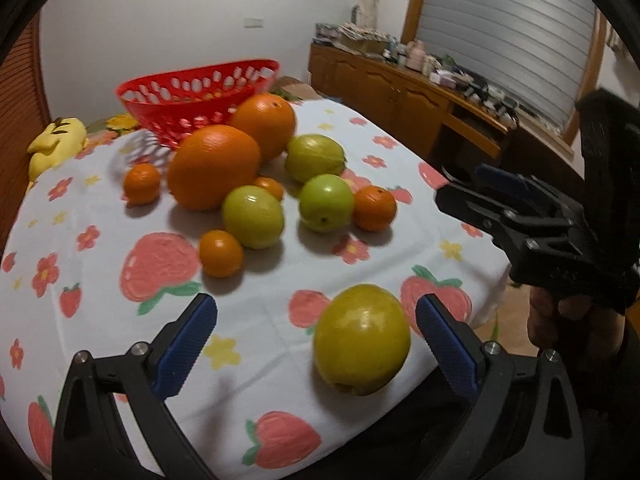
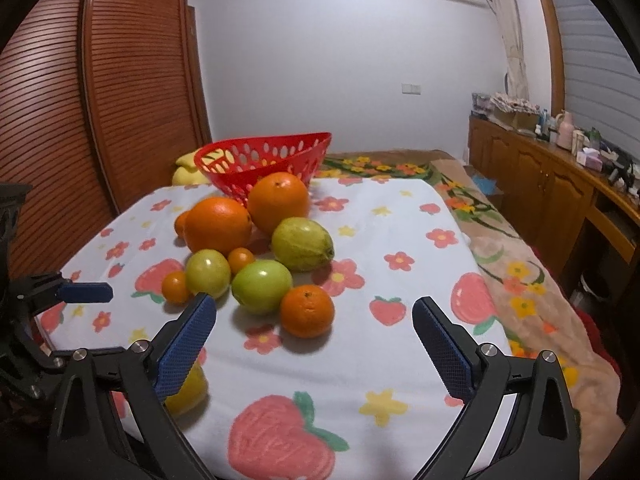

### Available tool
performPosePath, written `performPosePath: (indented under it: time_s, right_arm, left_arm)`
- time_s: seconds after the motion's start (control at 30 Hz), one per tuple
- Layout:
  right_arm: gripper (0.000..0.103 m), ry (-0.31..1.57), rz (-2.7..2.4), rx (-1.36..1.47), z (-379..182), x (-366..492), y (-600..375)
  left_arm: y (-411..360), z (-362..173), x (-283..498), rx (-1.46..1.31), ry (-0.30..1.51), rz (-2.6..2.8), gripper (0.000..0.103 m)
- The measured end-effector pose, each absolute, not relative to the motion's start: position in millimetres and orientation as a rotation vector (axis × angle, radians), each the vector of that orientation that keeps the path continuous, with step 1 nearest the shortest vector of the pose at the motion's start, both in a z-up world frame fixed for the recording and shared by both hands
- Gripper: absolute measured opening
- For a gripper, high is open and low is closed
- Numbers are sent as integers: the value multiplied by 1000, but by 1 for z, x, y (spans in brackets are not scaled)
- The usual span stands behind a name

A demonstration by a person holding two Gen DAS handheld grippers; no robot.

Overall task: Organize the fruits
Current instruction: 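Lower the left gripper around the large yellow fruit and close, then lift the yellow fruit with the left gripper while the right gripper grasps an orange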

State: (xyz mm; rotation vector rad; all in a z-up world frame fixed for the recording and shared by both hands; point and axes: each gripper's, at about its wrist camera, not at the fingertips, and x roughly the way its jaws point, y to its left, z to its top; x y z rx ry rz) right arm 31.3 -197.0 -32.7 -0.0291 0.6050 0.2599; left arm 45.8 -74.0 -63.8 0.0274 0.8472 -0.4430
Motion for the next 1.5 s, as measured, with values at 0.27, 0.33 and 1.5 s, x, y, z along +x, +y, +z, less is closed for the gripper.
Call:
performPosePath:
  time_s: [0.27, 0.33, 1.5]
  right_arm:
    - [98, 635, 286, -44, -37, 43, -200]
    - [97, 647, 295, -50, -40, 48, -199]
    - [46, 818, 402, -75, -91, 94, -183]
  left_arm:
    - [-87, -84, 59, 23, 944, -522, 83]
    - [-84, -86, 61, -31, 964, -578, 70]
    - [-55, -73, 65, -74, 862, -504, 56]
